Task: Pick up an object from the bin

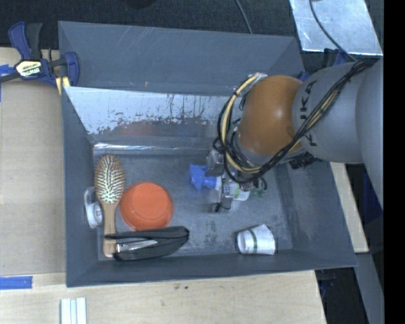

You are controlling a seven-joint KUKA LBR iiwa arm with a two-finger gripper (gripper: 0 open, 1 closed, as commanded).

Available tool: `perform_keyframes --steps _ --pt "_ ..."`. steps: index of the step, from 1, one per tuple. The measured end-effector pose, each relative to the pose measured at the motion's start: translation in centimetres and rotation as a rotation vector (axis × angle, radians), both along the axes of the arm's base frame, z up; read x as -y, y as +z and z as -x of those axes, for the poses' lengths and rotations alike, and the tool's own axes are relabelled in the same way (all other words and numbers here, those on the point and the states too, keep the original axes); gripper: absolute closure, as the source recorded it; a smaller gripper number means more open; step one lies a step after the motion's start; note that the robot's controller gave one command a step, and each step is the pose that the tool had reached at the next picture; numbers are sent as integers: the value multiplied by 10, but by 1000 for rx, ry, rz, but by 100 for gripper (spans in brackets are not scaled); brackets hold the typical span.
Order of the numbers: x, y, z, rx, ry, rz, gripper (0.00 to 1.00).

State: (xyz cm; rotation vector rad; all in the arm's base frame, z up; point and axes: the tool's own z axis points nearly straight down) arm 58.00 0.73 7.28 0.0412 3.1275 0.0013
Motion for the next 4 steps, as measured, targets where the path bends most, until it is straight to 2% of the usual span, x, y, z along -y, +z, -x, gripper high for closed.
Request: perform_keyframes --steps 1,2,4 --pt "-3 0 2 1 -41 -1 0" --pt "0 4 -4 15 -4 0 100" --pt "0 9 -4 16 -5 0 100"
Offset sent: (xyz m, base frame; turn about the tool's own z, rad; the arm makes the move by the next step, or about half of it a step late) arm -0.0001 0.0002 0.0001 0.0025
